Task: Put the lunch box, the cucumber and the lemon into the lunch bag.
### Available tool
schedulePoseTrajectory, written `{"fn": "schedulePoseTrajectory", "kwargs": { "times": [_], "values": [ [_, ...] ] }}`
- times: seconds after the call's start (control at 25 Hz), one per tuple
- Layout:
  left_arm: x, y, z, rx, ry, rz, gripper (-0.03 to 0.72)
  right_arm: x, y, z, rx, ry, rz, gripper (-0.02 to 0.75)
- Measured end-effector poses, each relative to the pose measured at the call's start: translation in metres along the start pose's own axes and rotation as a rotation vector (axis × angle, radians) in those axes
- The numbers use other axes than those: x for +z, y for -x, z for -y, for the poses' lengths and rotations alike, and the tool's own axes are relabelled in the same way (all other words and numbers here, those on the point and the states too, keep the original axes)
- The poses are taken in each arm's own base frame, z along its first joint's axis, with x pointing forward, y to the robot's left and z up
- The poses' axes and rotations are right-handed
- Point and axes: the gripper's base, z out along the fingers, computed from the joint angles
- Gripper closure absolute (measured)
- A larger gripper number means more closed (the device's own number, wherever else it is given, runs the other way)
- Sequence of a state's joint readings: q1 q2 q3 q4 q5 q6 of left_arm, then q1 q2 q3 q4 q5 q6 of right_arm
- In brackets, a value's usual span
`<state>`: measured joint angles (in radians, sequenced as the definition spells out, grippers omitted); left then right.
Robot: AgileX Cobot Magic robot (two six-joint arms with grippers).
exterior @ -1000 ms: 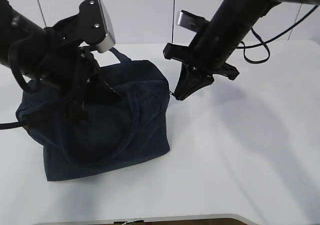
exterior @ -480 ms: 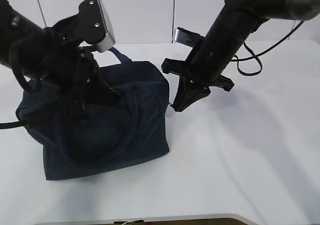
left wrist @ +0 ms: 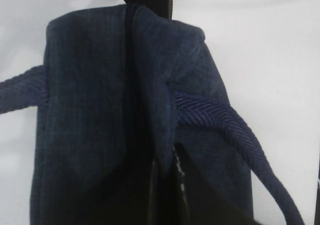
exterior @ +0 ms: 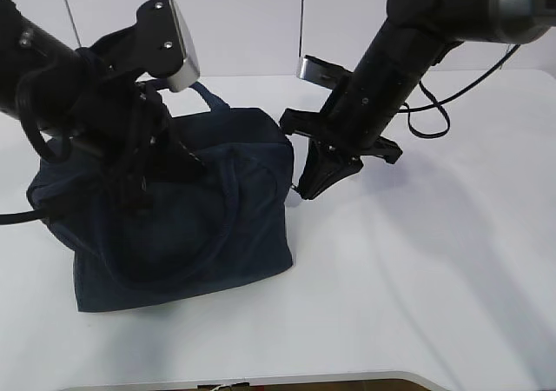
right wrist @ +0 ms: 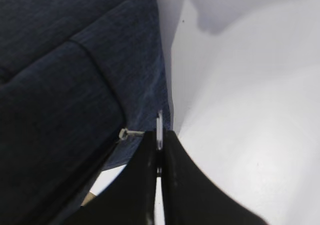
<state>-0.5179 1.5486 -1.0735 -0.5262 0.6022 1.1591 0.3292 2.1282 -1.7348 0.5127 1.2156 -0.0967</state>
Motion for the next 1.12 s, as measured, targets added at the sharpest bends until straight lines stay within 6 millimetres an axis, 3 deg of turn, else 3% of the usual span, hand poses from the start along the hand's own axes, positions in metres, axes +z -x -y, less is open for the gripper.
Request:
{"fn": "schedulePoseTrajectory", "kwargs": {
  "times": [0.2, 0.4, 0.52, 0.8, 1.12],
  "values": [
    [0.000, -0.003, -0.001, 0.049, 0.013, -0.031, 0.697, -0.002, 0.000, -0.002, -0.095, 0.020, 0.008, 0.687],
    [0.000, -0.006, -0.004, 0.117, 0.036, -0.072, 0.697, -0.014, -0.001, -0.008, -0.195, 0.021, 0.038, 0.408],
    [-0.001, -0.008, -0.007, 0.174, 0.067, -0.099, 0.697, -0.028, -0.004, -0.015, -0.290, 0.018, 0.070, 0.337],
    [-0.002, -0.006, -0.021, 0.308, 0.219, -0.097, 0.697, -0.068, -0.019, -0.030, -0.695, -0.147, 0.112, 0.320],
    [-0.001, -0.004, -0.026, 0.341, 0.281, -0.077, 0.697, -0.077, -0.026, -0.040, -0.996, -0.198, 0.097, 0.319]
  ]
}}
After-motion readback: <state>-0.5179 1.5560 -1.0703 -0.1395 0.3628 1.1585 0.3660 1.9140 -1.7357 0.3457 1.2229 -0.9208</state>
